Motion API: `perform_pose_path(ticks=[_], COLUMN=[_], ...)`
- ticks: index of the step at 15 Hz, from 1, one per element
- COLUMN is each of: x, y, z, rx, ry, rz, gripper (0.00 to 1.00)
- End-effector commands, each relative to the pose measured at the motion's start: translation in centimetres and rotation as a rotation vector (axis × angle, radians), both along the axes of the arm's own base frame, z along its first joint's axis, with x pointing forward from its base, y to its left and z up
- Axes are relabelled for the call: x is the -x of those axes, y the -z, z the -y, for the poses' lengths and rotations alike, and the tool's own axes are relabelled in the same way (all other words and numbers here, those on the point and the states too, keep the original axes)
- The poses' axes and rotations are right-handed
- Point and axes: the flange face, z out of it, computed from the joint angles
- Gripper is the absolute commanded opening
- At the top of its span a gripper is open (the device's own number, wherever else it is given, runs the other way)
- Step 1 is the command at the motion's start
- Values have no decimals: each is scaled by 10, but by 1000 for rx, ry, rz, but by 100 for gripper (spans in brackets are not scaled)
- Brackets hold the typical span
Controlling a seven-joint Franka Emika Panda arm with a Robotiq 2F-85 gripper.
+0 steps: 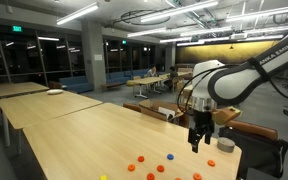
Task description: Put some rings in the black bowl
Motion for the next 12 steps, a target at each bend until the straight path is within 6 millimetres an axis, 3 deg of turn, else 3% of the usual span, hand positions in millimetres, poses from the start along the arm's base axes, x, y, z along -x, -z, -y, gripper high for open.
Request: perform_pose_path(ticks=[1, 6, 9, 12], x=[-20, -27, -37, -46], y=[31, 82, 109, 128], z=[-15, -19, -17, -29], rx=[-9, 44, 71, 90], ry=[-175, -272, -251, -205], rz=[-28, -69, -71, -5], gripper=[100, 100, 100, 100])
